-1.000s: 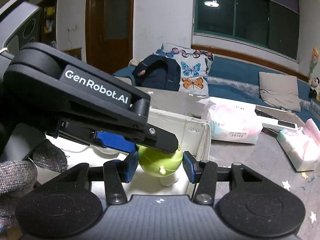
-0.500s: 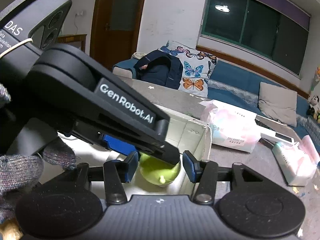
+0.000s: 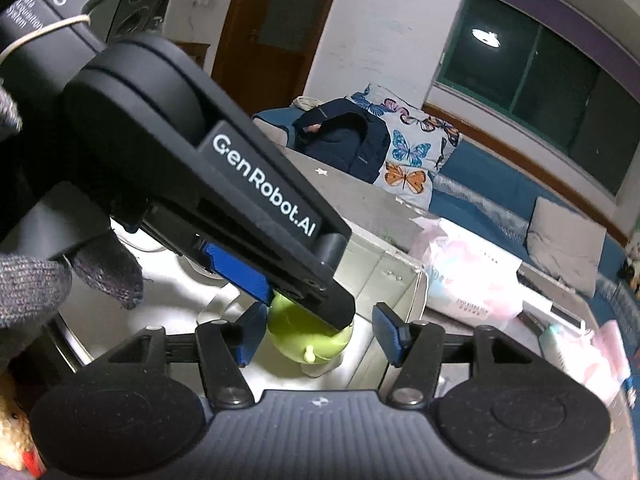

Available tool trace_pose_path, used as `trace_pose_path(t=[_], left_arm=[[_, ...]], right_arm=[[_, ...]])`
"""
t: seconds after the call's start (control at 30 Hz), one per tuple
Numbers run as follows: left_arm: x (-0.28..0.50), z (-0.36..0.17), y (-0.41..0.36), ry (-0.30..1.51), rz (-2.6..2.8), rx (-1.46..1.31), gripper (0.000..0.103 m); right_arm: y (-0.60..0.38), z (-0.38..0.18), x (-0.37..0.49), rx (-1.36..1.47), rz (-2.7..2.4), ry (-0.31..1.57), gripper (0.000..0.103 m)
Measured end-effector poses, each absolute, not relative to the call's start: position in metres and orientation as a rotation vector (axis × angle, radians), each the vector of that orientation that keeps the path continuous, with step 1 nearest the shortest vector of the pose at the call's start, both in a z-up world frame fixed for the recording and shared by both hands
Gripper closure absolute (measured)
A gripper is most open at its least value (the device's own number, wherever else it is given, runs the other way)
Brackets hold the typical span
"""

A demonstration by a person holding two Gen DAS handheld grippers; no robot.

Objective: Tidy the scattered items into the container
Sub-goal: 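Lift the green toy with the left gripper and carry it over the box, then lower the green toy into the box and open the left gripper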

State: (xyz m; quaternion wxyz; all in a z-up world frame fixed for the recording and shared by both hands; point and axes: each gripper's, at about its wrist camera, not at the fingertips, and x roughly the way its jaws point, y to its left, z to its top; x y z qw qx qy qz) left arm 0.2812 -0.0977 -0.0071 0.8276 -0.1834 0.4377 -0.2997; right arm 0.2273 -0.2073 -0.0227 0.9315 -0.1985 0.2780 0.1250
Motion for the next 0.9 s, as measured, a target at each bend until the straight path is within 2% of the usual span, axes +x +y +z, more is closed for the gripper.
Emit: trace_pose_path(t=[0.57, 0.9], left_arm=[[0.289, -0.014, -0.089, 0.968, -0.605, -0.494, 0.056], [0.275, 0.002, -0.081, 0.919, -0.594, -0.475, 0.056]], right_arm=[[-0.206, -0.024, 0.232, -0.453, 0.246, 0.544, 0.041], [-0.206, -0.023, 0.234, -0.44, 0.219, 0.526, 0.041]])
